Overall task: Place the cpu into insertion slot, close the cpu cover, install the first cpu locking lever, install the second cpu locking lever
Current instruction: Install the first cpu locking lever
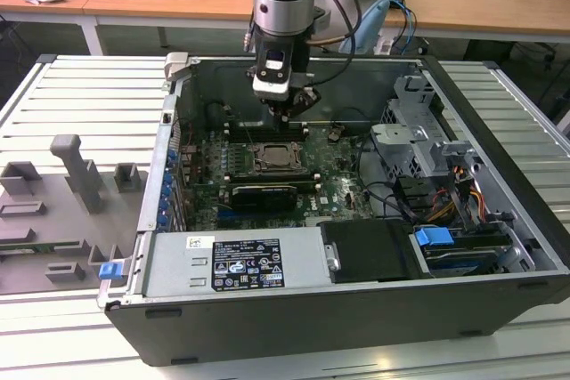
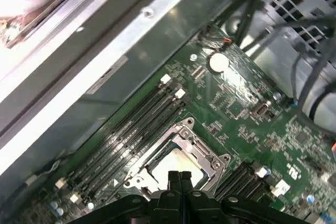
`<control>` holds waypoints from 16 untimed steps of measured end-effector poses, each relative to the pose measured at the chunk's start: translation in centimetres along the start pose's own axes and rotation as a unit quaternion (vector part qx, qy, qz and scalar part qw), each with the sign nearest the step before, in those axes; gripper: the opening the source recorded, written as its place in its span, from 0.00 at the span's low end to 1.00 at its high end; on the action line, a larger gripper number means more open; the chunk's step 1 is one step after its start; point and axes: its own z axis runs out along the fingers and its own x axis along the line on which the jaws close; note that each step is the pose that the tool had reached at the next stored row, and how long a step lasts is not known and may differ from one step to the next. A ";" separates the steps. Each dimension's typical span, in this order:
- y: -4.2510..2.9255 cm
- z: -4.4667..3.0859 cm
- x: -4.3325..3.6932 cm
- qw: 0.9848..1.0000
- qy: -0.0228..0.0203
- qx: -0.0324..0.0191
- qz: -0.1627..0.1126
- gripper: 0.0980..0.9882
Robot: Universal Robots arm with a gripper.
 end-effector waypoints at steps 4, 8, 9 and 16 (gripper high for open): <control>0.00 0.00 0.00 0.999 0.002 -0.001 -0.040 0.01; 0.00 0.01 0.00 0.997 0.004 -0.002 -0.082 0.01; 0.00 0.00 0.00 0.995 0.005 -0.002 -0.095 0.01; 0.00 0.01 0.00 0.986 0.008 -0.004 -0.169 0.01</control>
